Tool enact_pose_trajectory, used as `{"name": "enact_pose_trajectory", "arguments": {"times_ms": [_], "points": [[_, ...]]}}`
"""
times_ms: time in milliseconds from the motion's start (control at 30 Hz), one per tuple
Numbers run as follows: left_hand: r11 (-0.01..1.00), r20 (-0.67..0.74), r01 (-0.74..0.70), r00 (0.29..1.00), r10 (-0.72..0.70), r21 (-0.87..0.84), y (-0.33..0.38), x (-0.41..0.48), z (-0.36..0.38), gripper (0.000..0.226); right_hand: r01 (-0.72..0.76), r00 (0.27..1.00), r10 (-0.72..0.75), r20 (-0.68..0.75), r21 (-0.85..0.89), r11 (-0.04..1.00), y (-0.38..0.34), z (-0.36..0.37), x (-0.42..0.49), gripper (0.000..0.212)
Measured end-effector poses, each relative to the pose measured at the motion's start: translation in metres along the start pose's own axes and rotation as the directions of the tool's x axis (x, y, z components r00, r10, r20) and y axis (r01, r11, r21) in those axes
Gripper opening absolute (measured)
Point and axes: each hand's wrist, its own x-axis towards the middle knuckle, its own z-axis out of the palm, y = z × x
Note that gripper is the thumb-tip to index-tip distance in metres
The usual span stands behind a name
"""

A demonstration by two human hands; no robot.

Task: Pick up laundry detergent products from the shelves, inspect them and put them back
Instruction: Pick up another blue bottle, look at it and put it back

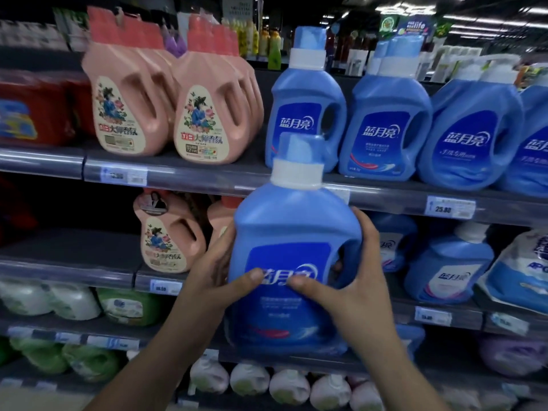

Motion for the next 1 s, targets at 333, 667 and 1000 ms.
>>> {"name": "enact_pose_trajectory", "arguments": {"times_ms": [333, 667, 1000], "points": [[0.999, -0.112, 0.017, 0.993, -0.021, -0.036, -0.048, 0.007, -0.017, 0.072, 0.079, 0.996, -0.087, -0.038, -0.171, 0.982, 0.017, -0.008, -0.018, 0.102], [0.957, -0.133, 0.237, 0.967, -0.215, 0.171, -0.114, 0.014, 0.016, 0.077, -0.419, 0.895, 0.432, -0.113, 0.121, 0.9, 0.105, -0.05, -0.032, 0.05], [0.939, -0.176, 0.325, 0.937, -0.303, 0.114, -0.18, 0.064, 0.048, 0.068, -0.464, 0.878, 0.457, -0.144, -0.021, 0.885, 0.157, -0.095, 0.013, 0.041]]}}
